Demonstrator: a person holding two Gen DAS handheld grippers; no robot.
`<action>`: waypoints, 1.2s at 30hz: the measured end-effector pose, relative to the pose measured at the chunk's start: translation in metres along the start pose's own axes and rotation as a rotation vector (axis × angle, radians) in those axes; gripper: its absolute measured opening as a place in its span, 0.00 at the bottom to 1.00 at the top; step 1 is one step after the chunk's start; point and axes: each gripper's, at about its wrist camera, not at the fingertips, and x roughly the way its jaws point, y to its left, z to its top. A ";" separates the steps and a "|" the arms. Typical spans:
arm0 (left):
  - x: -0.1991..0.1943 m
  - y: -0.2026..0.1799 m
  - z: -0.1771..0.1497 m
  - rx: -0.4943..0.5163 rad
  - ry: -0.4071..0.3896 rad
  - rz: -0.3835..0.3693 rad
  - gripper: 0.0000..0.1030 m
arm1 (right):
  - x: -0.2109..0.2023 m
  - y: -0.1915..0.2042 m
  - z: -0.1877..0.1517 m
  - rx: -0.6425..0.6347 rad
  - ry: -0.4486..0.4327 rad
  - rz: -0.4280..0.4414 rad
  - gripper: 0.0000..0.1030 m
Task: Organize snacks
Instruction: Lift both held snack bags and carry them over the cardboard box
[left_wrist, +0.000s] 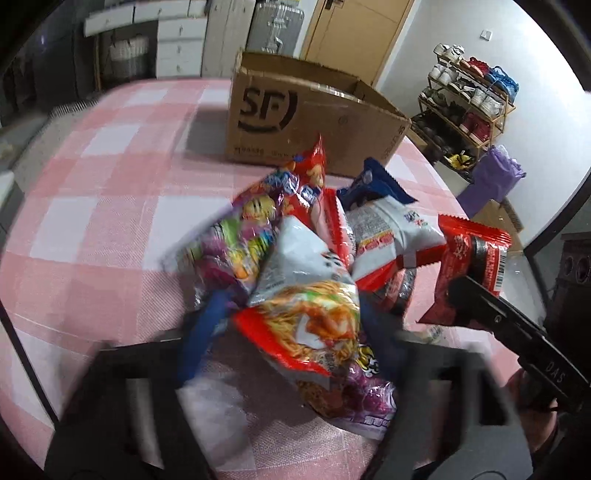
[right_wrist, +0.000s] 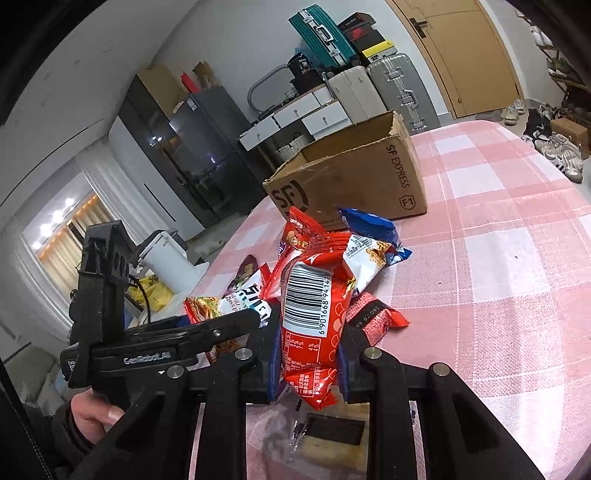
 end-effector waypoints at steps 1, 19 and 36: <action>0.000 0.005 0.000 -0.026 0.002 -0.030 0.45 | -0.001 0.000 0.000 0.002 0.000 0.000 0.23; -0.032 0.012 0.000 -0.033 -0.043 -0.099 0.33 | -0.010 0.013 0.006 -0.032 -0.027 -0.023 0.23; -0.098 -0.009 0.088 0.077 -0.179 -0.157 0.33 | -0.014 0.032 0.075 -0.132 -0.071 -0.014 0.23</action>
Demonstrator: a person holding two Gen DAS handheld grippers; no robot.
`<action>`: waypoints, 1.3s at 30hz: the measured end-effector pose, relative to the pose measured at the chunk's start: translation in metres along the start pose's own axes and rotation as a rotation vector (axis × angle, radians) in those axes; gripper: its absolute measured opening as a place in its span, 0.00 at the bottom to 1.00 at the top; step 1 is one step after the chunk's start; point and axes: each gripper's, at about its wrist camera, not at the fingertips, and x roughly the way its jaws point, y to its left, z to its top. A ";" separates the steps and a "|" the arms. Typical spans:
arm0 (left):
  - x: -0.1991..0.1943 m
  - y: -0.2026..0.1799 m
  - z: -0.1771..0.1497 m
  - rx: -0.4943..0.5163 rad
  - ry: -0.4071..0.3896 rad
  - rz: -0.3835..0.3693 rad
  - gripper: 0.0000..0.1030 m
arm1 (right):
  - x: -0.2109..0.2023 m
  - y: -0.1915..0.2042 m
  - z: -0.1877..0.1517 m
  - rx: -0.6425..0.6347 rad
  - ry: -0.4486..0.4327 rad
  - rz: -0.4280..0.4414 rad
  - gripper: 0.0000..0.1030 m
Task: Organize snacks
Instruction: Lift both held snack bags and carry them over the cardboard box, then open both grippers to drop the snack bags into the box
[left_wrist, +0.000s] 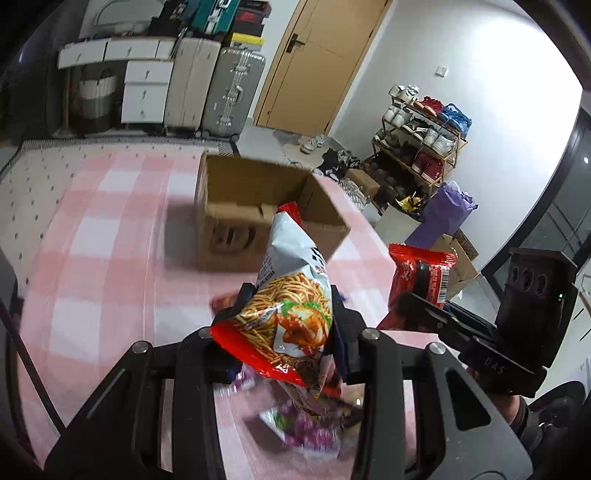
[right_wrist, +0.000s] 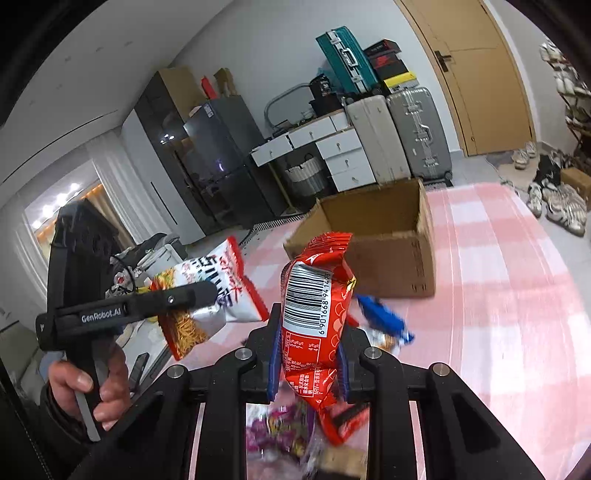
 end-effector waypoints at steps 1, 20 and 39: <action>0.001 -0.001 0.008 0.008 0.000 0.000 0.33 | 0.002 0.000 0.008 -0.009 -0.001 0.001 0.23; 0.088 0.014 0.152 0.018 0.046 0.017 0.33 | 0.076 -0.016 0.133 -0.079 0.073 -0.018 0.23; 0.212 0.059 0.144 -0.058 0.132 0.037 0.33 | 0.170 -0.069 0.125 -0.011 0.188 -0.094 0.23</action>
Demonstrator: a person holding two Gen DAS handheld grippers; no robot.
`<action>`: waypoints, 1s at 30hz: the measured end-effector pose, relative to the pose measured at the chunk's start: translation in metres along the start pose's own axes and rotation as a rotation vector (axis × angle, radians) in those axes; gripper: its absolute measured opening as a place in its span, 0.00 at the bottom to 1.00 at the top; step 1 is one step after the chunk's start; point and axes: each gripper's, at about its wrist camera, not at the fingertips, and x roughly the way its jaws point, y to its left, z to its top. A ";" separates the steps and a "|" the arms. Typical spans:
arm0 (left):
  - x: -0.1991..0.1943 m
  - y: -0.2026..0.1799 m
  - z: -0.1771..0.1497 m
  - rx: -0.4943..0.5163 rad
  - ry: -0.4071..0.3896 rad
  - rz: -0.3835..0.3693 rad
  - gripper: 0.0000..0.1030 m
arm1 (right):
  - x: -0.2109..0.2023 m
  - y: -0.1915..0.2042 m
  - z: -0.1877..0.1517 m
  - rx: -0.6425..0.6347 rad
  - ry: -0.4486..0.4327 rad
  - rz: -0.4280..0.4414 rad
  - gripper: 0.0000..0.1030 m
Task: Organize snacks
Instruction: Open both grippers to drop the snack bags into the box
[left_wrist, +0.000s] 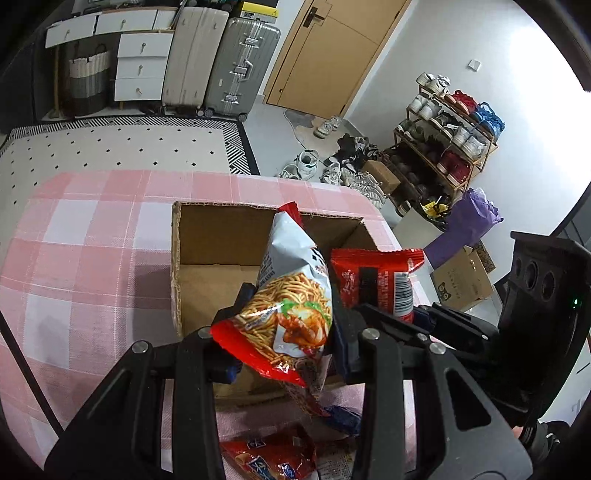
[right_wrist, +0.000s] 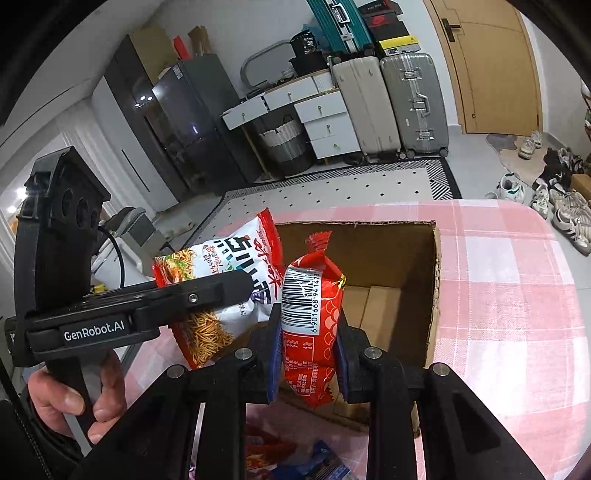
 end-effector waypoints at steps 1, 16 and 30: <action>0.004 0.001 0.000 -0.003 0.002 0.002 0.33 | 0.001 -0.001 0.000 0.003 -0.001 -0.006 0.23; -0.035 -0.022 -0.016 0.098 -0.096 0.147 0.76 | -0.062 -0.002 -0.004 -0.016 -0.144 -0.050 0.60; -0.136 -0.076 -0.060 0.159 -0.212 0.233 0.83 | -0.162 0.041 -0.051 -0.090 -0.271 -0.048 0.76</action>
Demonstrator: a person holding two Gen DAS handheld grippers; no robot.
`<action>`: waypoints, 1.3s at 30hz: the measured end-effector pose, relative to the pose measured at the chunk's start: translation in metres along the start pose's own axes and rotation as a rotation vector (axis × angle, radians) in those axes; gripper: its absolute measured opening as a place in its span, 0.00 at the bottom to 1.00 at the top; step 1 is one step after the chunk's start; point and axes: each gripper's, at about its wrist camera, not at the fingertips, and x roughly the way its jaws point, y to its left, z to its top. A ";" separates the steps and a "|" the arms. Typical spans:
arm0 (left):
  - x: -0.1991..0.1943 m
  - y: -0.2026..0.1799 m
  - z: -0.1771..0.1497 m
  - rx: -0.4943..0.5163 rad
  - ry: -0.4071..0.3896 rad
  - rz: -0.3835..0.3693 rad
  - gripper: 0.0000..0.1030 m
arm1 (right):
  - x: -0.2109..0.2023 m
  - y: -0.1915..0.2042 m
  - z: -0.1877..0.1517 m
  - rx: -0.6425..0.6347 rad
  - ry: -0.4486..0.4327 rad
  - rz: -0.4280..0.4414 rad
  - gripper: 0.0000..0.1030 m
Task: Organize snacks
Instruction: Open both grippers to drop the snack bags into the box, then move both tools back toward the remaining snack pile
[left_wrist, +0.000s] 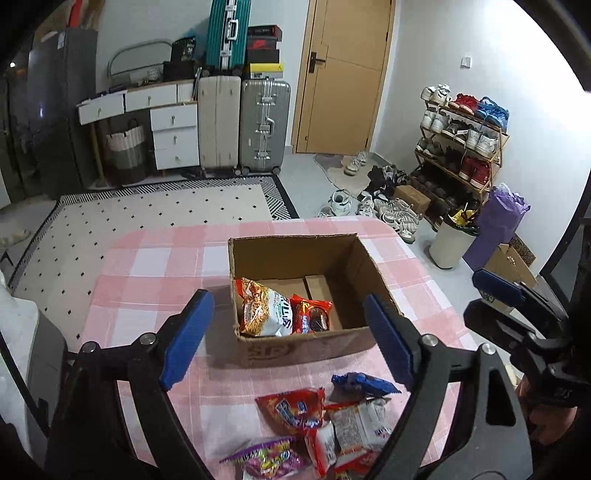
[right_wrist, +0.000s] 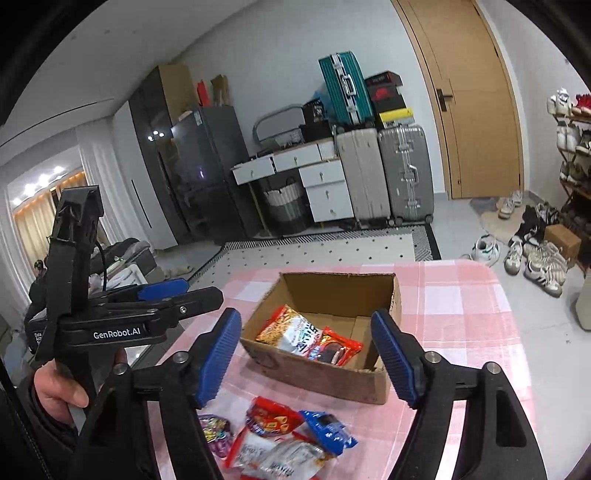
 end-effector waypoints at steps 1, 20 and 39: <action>-0.007 -0.001 -0.002 0.002 -0.003 -0.001 0.85 | -0.004 0.004 -0.002 -0.004 -0.005 -0.002 0.78; -0.132 -0.028 -0.052 0.026 -0.090 -0.024 0.99 | -0.105 0.054 -0.047 -0.076 -0.120 -0.013 0.97; -0.149 -0.032 -0.148 -0.008 0.034 -0.104 0.99 | -0.158 0.080 -0.123 -0.083 -0.112 -0.064 0.99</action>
